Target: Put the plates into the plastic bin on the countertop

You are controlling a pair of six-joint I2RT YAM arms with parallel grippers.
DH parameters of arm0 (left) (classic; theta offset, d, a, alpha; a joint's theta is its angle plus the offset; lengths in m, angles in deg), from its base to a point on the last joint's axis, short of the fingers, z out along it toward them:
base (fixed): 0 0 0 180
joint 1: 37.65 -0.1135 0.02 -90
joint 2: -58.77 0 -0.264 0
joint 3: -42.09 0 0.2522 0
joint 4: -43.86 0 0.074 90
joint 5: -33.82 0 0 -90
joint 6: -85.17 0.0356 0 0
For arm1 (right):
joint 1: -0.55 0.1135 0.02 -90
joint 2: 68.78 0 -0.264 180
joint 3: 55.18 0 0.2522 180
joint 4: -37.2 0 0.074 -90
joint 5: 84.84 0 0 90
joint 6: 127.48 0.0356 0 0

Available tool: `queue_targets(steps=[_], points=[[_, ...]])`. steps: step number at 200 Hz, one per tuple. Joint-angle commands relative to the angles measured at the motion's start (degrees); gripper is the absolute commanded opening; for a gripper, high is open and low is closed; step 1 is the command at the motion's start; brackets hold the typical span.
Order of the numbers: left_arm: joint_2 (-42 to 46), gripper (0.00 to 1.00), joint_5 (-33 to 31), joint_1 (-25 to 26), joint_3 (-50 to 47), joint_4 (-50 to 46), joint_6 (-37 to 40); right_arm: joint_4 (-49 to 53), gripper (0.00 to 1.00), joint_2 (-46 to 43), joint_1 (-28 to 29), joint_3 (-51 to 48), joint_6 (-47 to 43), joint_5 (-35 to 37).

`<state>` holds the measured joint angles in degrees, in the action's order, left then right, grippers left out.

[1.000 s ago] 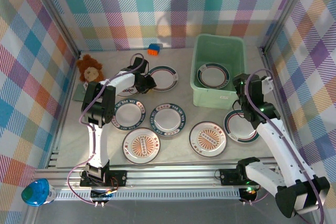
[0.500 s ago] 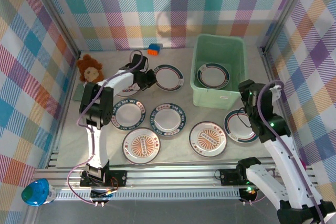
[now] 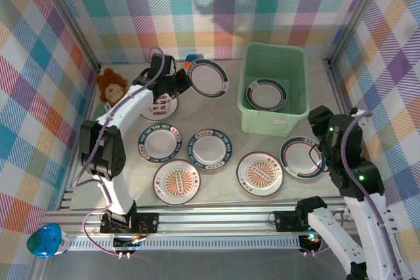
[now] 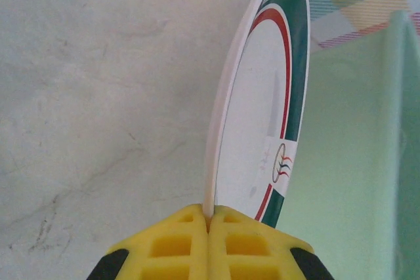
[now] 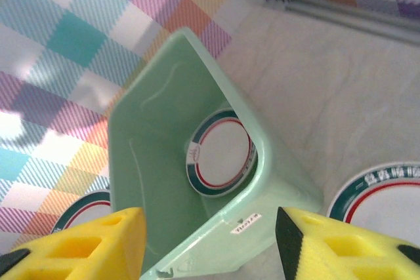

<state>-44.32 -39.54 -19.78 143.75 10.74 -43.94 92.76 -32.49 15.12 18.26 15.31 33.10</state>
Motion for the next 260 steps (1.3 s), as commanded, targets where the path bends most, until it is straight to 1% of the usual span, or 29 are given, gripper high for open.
queue_targets(steps=[1,39,43,57,73,95,117,148,184,228,260], points=[[4.16,0.00,1.12,0.52,2.47,1.23,1.41,1.36,0.59,0.13,-0.26,3.16,-7.63,-0.03],[5.40,0.00,5.18,1.10,5.87,2.92,1.13,-4.70,0.66,8.82,-0.24,6.23,-11.49,-13.48],[5.42,0.00,5.73,1.19,6.18,5.03,1.02,-5.64,0.67,9.93,-0.26,6.68,-11.94,-15.12],[5.06,0.00,7.83,1.46,7.59,6.99,0.33,-9.11,0.68,13.58,-0.24,8.24,-13.05,-20.71],[4.22,0.00,10.01,1.82,9.75,8.65,0.00,-12.97,0.70,17.93,-0.24,10.30,-13.96,-27.57],[2.37,0.00,12.47,2.42,12.80,10.21,-0.38,-16.19,0.70,23.75,-0.20,13.42,-14.68,-34.98],[0.84,0.00,14.48,3.09,14.13,12.41,-1.89,-20.26,0.69,27.82,-0.07,14.80,-13.79,-40.49],[-0.59,0.00,16.29,4.98,14.58,15.59,-4.92,-22.10,0.66,31.14,0.10,15.89,-12.44,-40.67],[-0.64,0.00,17.14,7.72,13.90,17.26,-6.33,-28.03,0.61,31.22,0.20,12.53,-9.49,-40.95],[0.23,0.00,17.73,9.24,13.50,18.60,-7.47,-25.36,0.54,31.50,0.13,11.20,-6.96,-35.78],[1.05,0.00,17.63,9.86,12.50,19.13,-7.56,-25.20,0.50,29.51,0.06,8.06,-4.02,-28.25]])
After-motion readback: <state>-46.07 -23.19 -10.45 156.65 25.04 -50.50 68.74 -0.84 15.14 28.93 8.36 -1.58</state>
